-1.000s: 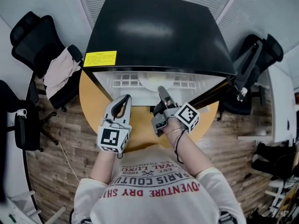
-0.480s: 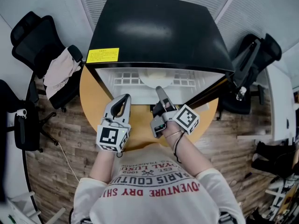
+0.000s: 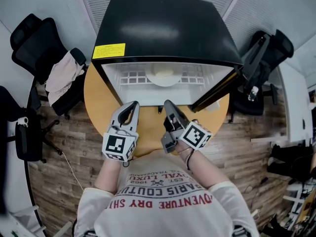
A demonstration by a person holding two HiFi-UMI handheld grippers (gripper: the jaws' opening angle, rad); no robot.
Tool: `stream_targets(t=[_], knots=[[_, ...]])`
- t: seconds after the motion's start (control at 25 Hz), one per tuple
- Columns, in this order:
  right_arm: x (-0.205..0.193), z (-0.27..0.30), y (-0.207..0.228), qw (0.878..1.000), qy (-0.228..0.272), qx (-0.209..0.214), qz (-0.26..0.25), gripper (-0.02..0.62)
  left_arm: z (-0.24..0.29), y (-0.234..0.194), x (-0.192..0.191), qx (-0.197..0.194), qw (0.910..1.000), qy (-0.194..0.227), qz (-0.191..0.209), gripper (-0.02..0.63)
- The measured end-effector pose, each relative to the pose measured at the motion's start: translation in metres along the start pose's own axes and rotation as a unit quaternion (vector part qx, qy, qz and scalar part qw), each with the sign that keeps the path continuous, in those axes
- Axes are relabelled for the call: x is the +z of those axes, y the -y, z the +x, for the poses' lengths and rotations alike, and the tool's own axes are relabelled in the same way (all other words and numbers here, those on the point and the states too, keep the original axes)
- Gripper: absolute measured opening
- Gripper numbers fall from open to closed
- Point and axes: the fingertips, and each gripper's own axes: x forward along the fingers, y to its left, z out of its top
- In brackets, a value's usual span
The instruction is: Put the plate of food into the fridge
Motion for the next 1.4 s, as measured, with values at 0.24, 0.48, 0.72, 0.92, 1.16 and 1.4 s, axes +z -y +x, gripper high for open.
stream_targets(t=[0.24, 0.48, 0.72, 0.92, 1.16, 1.4], knots=[[-0.007, -0.017, -0.004, 0.976, -0.015, -0.024, -0.214, 0.028, -0.010, 0.008, -0.003, -0.012, 0.9999, -0.007, 0.006, 0.034], [-0.002, -0.026, -0.015, 0.921, -0.013, -0.038, -0.387, 0.028, -0.013, 0.011, -0.003, -0.014, 0.9998, -0.010, 0.012, 0.034], [0.004, -0.029, -0.028, 0.889, -0.007, -0.038, -0.457, 0.028, -0.014, 0.016, 0.003, -0.015, 0.9995, 0.003, 0.026, 0.034], [0.010, -0.033, -0.032, 0.893, -0.005, -0.035, -0.449, 0.028, -0.014, 0.023, 0.010, -0.016, 0.9991, 0.014, 0.036, 0.034], [0.010, -0.031, -0.032, 0.890, -0.009, -0.032, -0.455, 0.028, -0.015, 0.022, 0.013, -0.007, 0.9990, 0.013, 0.043, 0.034], [0.011, -0.030, -0.029, 0.889, -0.013, -0.034, -0.456, 0.028, -0.015, 0.022, 0.016, -0.002, 0.9996, 0.017, 0.022, 0.034]])
